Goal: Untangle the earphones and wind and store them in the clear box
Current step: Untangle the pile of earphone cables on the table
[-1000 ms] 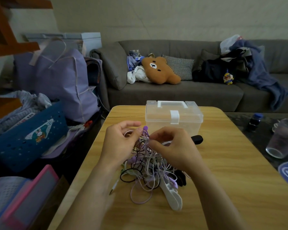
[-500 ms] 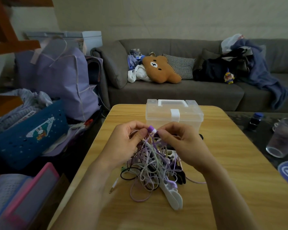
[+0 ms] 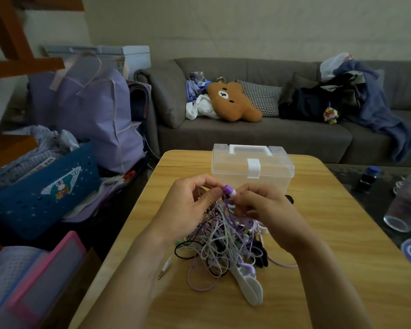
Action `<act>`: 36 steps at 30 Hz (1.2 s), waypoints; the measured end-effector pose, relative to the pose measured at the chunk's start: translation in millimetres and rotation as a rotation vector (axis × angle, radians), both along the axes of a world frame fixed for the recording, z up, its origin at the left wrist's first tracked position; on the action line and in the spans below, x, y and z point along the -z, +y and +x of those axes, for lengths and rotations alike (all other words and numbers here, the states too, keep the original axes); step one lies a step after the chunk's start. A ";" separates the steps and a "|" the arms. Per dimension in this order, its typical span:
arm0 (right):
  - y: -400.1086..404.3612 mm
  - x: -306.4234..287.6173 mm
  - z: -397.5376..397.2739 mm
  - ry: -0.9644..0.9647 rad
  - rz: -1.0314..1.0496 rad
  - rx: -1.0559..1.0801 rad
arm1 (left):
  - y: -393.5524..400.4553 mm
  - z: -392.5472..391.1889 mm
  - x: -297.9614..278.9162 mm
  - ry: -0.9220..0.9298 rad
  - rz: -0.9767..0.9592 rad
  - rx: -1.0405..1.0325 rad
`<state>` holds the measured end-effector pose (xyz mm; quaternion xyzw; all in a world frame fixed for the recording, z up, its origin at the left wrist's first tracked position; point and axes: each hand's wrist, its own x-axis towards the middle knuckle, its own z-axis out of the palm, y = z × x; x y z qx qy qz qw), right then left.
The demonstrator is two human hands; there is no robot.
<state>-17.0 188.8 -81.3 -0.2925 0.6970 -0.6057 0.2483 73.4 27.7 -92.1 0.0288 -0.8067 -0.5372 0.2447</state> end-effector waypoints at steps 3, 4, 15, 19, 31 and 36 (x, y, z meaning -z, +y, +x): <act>4.2 -1.0 -1.6 -0.048 0.020 -0.042 | 2.0 1.0 -1.5 -0.020 -0.012 0.004; 6.7 -1.8 -2.3 -0.057 0.017 -0.057 | 1.5 1.4 -1.0 -0.026 -0.013 -0.001; 31.1 -4.6 -14.8 0.260 0.188 -0.057 | -1.5 6.2 -7.4 -0.067 0.243 -0.055; 26.3 4.2 -20.6 0.122 0.061 0.071 | -6.9 4.2 -8.1 -0.006 0.307 -0.210; 22.0 0.5 -10.4 0.033 -0.133 -0.006 | -8.2 1.0 -11.0 0.006 0.559 -0.354; 14.9 4.0 -3.6 0.229 0.051 -0.076 | -5.2 -1.1 -13.8 0.008 0.605 -0.344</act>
